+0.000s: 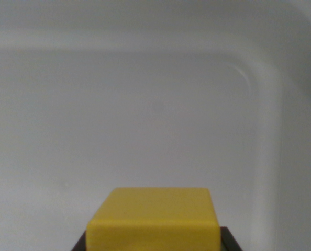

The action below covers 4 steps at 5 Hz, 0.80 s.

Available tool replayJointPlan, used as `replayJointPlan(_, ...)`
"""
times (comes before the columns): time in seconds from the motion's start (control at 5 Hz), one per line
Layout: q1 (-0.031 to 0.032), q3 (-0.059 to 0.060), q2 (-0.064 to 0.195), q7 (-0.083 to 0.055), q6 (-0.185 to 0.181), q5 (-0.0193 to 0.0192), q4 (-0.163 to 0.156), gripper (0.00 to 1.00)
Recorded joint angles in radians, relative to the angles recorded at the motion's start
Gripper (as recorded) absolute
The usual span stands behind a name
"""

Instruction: Pick yellow cube

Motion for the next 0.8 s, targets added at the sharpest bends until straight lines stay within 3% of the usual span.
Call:
replayJointPlan(0.2,0.0000,0.000,0.000,0.000,0.000,0.0000,0.000,1.00)
replayJointPlan(0.4,0.0001,-0.001,-0.012,0.005,0.038,-0.0033,0.027,1.00)
replayJointPlan(0.6,0.0001,-0.001,-0.012,0.005,0.038,-0.0033,0.027,1.00)
replayJointPlan(0.8,0.0003,-0.002,-0.022,0.009,0.073,-0.0064,0.051,1.00)
